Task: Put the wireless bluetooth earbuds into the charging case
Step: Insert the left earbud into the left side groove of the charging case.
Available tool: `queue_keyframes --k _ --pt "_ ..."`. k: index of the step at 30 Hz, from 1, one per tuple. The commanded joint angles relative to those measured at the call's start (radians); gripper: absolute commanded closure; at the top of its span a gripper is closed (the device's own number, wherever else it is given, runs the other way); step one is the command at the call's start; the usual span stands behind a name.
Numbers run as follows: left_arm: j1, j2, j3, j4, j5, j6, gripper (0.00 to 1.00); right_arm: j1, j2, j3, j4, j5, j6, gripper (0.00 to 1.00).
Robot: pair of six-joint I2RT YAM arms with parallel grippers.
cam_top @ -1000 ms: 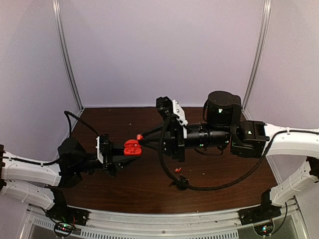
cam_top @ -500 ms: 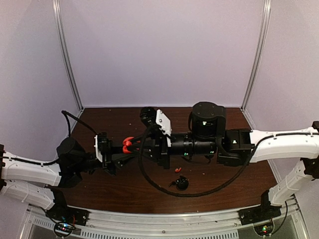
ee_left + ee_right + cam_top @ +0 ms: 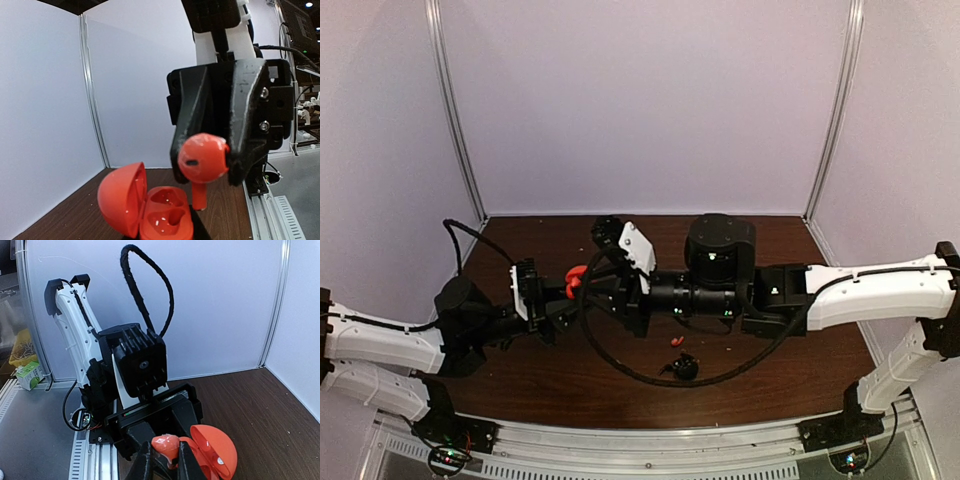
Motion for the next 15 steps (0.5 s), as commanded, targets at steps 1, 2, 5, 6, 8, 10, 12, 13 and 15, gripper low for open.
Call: queue_keyframes --k 1,2,5,6,8,10,12,13,15 --pt "-0.005 0.01 0.012 0.075 -0.026 -0.017 1.0 0.006 0.005 0.014 0.011 0.075 0.016 0.9" --pt "-0.005 0.011 0.012 0.076 -0.025 -0.016 1.0 0.006 0.005 0.014 0.011 0.08 0.016 0.9" --pt "-0.005 0.013 0.012 0.077 -0.021 -0.017 1.0 0.006 0.006 0.016 0.011 0.1 0.019 0.9" --pt "-0.005 0.014 0.013 0.078 -0.021 -0.017 1.0 0.006 0.008 0.017 0.013 0.108 0.019 0.9" --pt "-0.005 0.015 0.014 0.076 -0.021 -0.017 1.0 0.007 0.013 0.022 0.008 0.118 0.019 0.9" --pt "-0.005 0.016 0.016 0.078 -0.019 -0.017 1.0 0.006 0.02 0.027 0.005 0.119 0.019 0.9" --pt "-0.005 0.02 0.02 0.078 -0.02 -0.018 1.0 0.006 0.027 0.031 0.001 0.119 0.019 0.9" --pt "-0.005 0.021 0.021 0.078 -0.018 -0.019 1.0 0.006 0.03 0.033 0.001 0.118 0.019 0.9" --pt "-0.005 0.023 0.023 0.078 -0.019 -0.019 1.0 0.006 0.033 0.033 0.001 0.12 0.019 0.9"
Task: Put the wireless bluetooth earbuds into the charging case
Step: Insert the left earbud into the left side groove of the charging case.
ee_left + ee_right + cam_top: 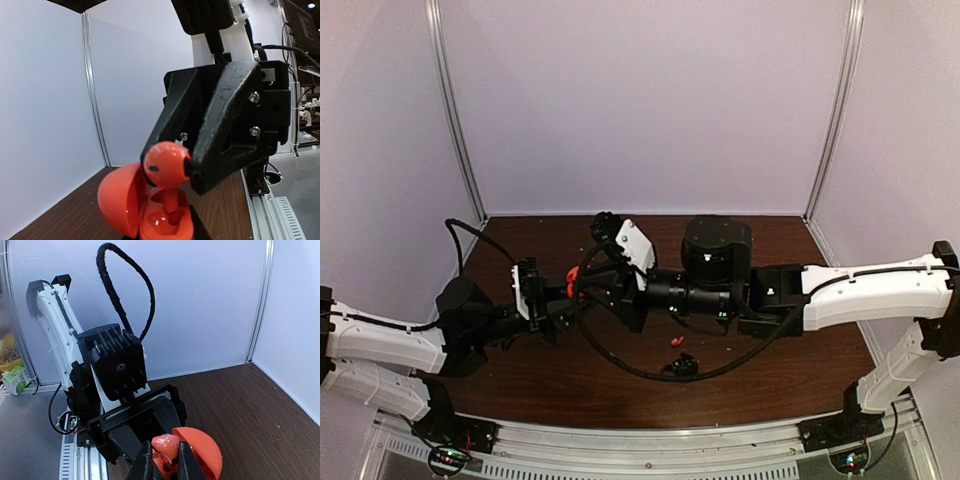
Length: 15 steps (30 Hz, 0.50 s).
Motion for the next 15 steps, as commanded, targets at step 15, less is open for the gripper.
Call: queue_keyframes --k 15 --pt "-0.005 -0.003 0.015 0.071 -0.039 -0.018 1.0 0.006 0.024 0.044 -0.069 0.078 0.014 0.9"
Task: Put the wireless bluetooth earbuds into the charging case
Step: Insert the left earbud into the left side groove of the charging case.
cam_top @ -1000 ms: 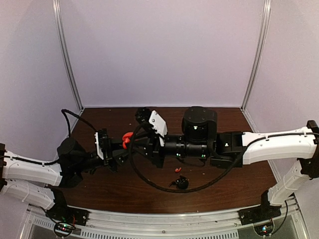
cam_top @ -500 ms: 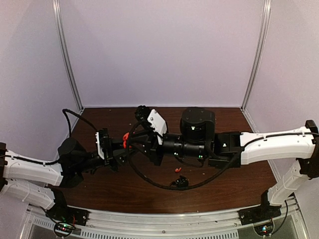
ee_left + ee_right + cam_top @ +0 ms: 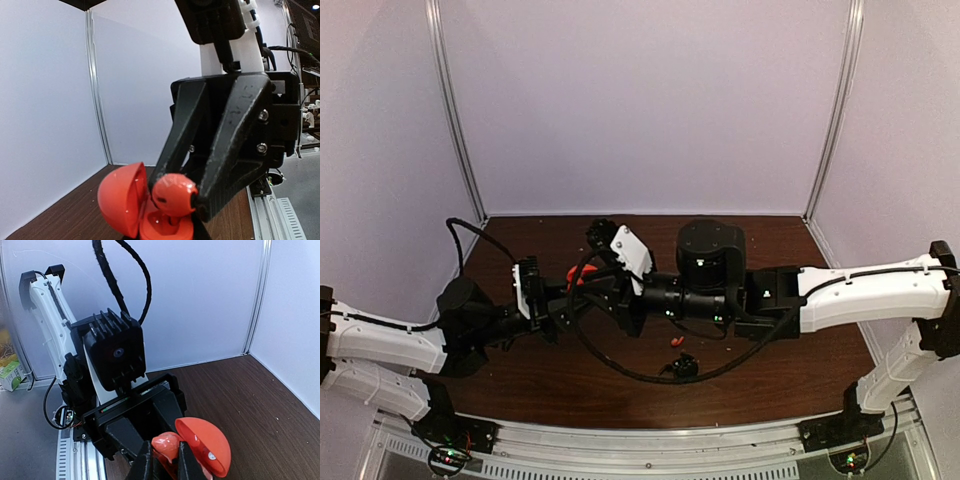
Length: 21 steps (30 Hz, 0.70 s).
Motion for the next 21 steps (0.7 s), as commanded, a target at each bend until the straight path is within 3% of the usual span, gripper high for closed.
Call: queue_keyframes --k 1,6,14,21 --pt "-0.005 -0.009 0.016 0.07 -0.017 -0.01 1.0 0.005 0.01 0.046 -0.054 0.049 0.011 0.87" --pt "-0.004 -0.003 0.015 0.077 -0.02 -0.019 0.99 0.005 0.019 0.057 -0.069 0.06 0.011 0.65" --pt "-0.005 -0.01 -0.004 0.093 -0.026 -0.032 1.0 0.005 -0.008 0.054 -0.059 0.017 0.007 0.6" --pt "0.001 -0.032 -0.013 0.043 -0.048 -0.042 0.99 0.005 -0.134 0.002 -0.05 -0.049 -0.022 0.51"
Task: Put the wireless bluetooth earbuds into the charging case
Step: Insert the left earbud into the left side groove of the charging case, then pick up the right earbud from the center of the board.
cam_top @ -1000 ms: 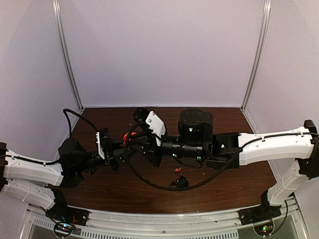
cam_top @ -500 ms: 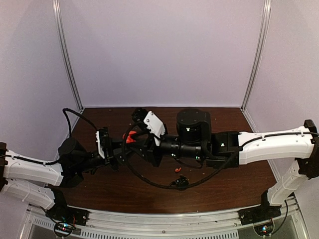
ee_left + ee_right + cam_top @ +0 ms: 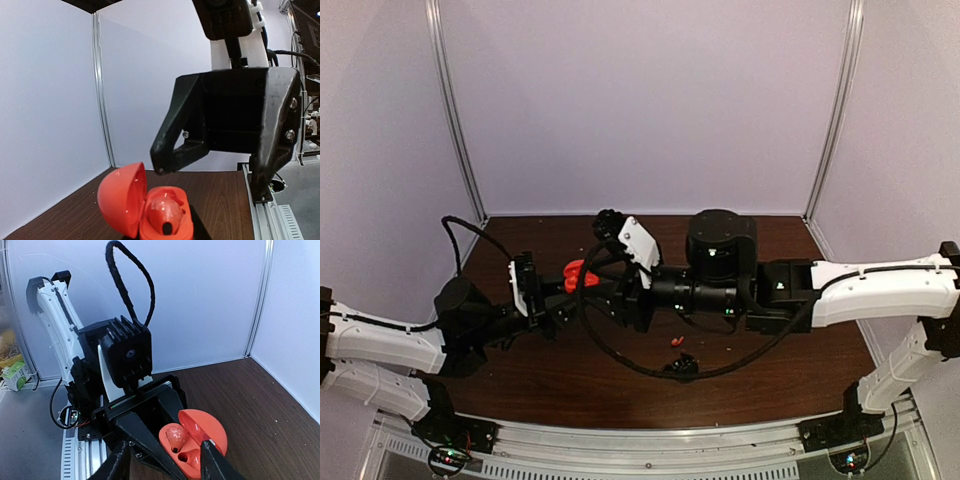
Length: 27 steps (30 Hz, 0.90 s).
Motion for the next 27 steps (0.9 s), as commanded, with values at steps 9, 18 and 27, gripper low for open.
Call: queue_keyframes --k 9,18,27 --pt "0.009 -0.075 -0.048 -0.018 -0.065 -0.028 0.99 -0.064 -0.303 -0.131 -0.083 0.139 0.014 0.08" --pt "0.009 -0.121 -0.071 -0.066 -0.097 -0.037 0.99 -0.27 -0.232 -0.126 -0.548 0.071 0.071 0.21" --pt "0.009 -0.119 -0.074 -0.076 -0.088 -0.043 0.99 -0.273 0.001 -0.192 -0.61 0.105 0.042 0.3"
